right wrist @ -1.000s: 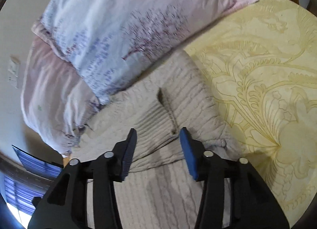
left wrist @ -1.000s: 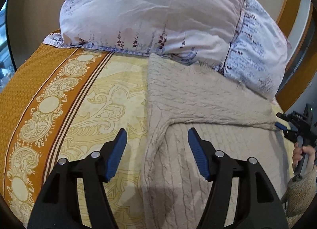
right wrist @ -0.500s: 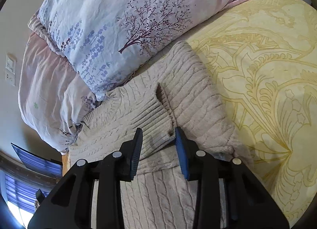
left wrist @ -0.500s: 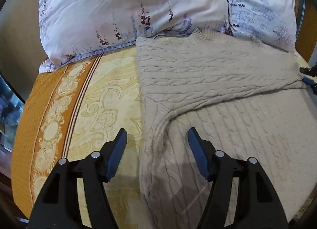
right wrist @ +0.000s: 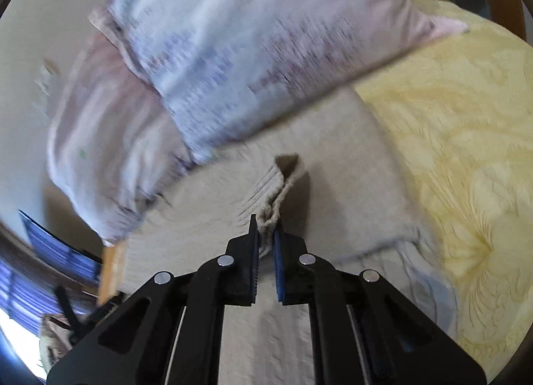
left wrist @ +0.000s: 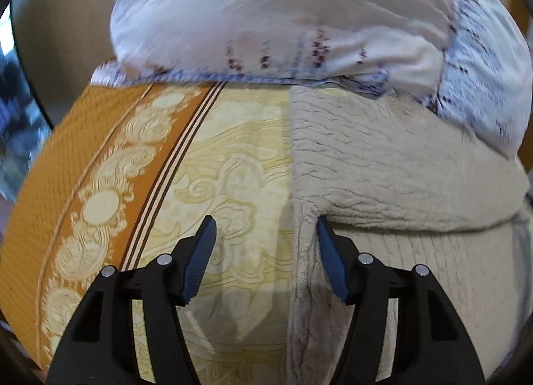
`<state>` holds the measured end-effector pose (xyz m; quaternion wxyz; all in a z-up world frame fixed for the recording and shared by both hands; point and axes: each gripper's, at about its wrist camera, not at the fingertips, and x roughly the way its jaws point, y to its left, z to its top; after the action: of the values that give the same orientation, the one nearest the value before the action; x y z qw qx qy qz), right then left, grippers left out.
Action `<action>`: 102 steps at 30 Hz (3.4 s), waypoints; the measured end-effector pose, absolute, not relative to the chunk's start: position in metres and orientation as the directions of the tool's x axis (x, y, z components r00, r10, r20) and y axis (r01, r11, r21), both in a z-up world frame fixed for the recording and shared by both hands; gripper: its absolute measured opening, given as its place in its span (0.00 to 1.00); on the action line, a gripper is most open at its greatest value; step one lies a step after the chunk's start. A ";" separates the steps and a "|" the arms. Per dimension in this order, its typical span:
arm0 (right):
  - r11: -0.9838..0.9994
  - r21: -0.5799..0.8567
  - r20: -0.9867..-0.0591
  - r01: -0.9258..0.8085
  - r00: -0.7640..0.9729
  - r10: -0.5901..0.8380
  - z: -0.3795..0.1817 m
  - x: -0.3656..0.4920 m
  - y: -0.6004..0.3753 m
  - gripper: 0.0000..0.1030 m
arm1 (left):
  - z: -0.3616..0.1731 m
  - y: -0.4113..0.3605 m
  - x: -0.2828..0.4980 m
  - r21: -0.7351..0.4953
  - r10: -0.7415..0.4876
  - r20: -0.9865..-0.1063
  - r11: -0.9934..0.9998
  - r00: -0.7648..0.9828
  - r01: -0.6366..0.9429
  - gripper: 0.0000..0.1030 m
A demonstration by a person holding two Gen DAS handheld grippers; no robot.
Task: Fold small clothes
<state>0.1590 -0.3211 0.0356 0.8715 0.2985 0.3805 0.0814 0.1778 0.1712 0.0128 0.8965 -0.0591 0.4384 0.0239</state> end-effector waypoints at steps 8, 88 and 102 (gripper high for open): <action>0.860 0.483 -0.666 0.163 0.707 0.240 0.035 0.154 -0.319 0.15 | 0.014 0.177 0.164 -0.124 -0.037 -0.779 0.988 0.625 -0.096 0.64; 0.624 0.743 -0.544 -0.241 0.324 0.774 -0.027 -0.042 -0.364 0.10 | -0.043 0.147 -0.028 -0.736 -0.808 -0.501 0.586 0.310 0.339 0.07; 0.753 0.533 -0.417 -0.385 0.655 0.630 0.057 -0.027 -0.360 0.08 | 0.025 0.169 0.001 -0.614 -0.724 -0.464 0.678 0.509 0.404 0.05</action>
<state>-0.0272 -0.3599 0.0565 0.8865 0.2033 0.3011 0.2864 0.0014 0.1694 0.0248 0.8405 -0.2198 0.3641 -0.3357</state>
